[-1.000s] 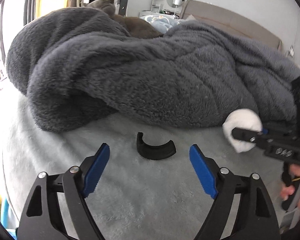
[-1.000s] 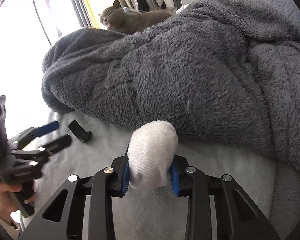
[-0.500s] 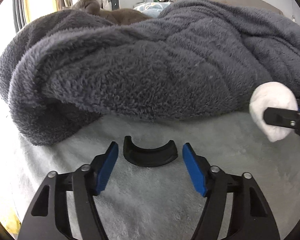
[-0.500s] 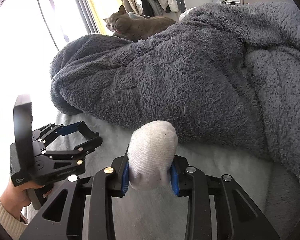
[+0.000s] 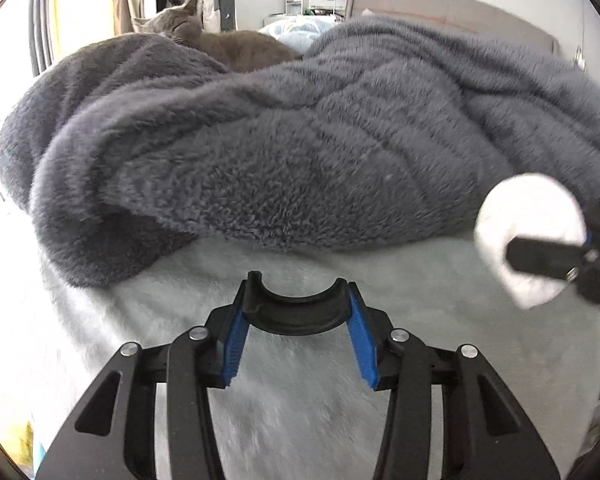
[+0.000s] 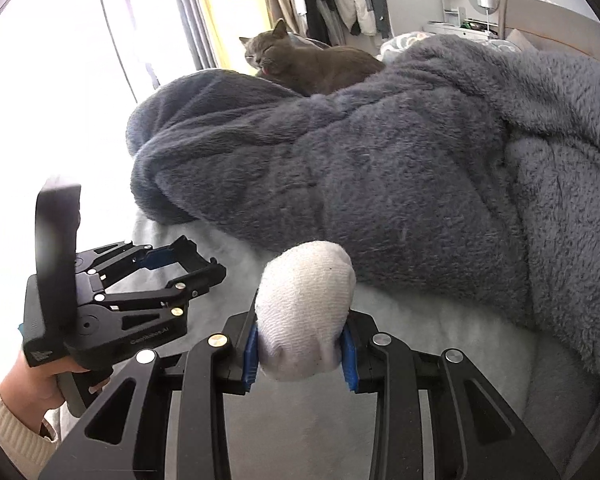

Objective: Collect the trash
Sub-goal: 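Carry the clip and sock ball down over the teal bin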

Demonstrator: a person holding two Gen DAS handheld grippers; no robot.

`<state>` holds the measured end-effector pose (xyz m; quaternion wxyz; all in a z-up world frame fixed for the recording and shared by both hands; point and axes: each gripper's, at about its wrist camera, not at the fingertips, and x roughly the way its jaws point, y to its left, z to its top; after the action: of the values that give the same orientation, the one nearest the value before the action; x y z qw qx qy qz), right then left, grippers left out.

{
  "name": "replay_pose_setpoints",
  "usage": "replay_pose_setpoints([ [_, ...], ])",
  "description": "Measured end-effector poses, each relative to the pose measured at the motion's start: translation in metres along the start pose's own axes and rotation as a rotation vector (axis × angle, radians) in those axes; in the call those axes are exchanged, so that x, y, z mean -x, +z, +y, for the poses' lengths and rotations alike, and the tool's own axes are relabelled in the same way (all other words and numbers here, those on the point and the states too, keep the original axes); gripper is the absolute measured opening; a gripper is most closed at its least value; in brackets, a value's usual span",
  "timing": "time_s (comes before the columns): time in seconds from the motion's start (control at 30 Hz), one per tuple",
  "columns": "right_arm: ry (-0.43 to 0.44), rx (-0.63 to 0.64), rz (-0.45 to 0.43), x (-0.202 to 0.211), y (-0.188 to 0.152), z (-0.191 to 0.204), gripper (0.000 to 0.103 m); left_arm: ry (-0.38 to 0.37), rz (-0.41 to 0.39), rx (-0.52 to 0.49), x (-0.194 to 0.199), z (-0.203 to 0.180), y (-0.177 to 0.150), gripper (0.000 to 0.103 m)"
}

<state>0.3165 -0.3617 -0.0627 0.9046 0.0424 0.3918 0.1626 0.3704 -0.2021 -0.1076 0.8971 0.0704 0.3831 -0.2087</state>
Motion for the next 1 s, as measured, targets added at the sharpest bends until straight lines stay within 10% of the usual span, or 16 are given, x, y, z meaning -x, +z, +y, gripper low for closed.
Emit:
replay_pose_setpoints([
  [1.0, 0.175, -0.008, -0.016, 0.046, -0.034, 0.153, 0.033, 0.206, 0.053, 0.277, 0.15, 0.121, -0.139, 0.049],
])
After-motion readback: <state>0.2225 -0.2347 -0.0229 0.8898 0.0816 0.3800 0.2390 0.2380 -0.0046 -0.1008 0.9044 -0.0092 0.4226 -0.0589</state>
